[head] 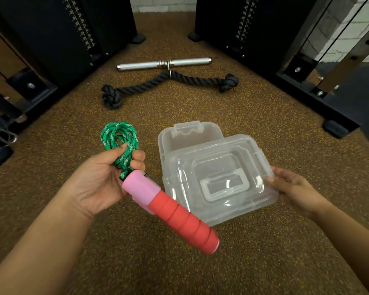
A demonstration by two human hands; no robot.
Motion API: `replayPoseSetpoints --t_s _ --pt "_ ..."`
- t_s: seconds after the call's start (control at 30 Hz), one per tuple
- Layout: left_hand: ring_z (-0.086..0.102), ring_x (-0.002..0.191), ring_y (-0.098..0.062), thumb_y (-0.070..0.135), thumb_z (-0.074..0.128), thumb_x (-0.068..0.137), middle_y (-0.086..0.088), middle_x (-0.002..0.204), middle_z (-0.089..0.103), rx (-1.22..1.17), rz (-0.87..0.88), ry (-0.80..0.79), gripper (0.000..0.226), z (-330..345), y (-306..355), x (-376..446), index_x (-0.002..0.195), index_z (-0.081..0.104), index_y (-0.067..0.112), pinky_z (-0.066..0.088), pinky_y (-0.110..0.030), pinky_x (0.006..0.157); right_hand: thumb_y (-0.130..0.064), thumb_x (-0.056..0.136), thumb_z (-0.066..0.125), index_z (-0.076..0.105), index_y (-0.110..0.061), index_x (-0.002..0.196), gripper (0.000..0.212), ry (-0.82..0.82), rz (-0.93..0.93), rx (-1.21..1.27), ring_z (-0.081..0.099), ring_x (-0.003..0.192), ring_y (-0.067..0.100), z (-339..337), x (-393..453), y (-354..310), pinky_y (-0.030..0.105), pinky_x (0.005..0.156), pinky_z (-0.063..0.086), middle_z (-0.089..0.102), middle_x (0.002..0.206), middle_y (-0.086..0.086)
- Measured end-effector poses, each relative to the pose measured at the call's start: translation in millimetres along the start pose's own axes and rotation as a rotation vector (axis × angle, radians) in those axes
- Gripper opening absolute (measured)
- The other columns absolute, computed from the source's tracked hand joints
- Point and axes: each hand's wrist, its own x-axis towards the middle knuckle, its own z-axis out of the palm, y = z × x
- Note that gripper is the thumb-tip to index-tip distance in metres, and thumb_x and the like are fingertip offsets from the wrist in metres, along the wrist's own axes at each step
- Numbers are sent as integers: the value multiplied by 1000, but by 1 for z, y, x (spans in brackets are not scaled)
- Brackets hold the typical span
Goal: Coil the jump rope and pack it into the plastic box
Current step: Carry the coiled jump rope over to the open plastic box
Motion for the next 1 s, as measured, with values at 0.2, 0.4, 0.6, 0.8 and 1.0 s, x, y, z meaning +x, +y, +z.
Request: replayPoseSetpoints --t_s 0.2,0.4,0.6,0.8,1.0 --pt "49 52 -6 20 63 65 4 67 52 21 -51 -27 40 4 -5 6 96 39 18 39 -20 62 -4 94 44 54 -6 126 33 14 -31 263 69 98 22 -19 -4 1 36 78 60 65 119 15" --pt "51 51 -8 17 64 65 1 66 54 -19 -86 1 37 15 -14 17 94 42 17 43 -21 59 -11 83 50 52 -7 127 44 106 -44 585 70 95 13 -35 -3 4 30 81 58 69 110 9" --pt "50 49 -9 13 63 64 -1 65 53 -66 -101 31 30 27 -24 32 89 45 13 47 -19 50 -14 88 55 47 -4 132 46 469 12 852 66 108 15 -63 -8 34 27 91 53 71 114 11" --pt "53 51 -10 7 85 41 -4 67 57 -119 -109 15 63 30 -32 50 92 47 10 50 -20 52 -11 93 52 54 -8 119 26 569 186 624 66 104 24 -33 -20 78 33 74 60 65 113 14" --pt "50 50 -8 12 55 79 -3 66 54 -150 -96 120 19 46 -38 62 95 48 8 47 -16 51 -12 93 54 54 -5 114 22 542 358 453 67 97 31 -8 -7 111 40 86 54 67 106 17"
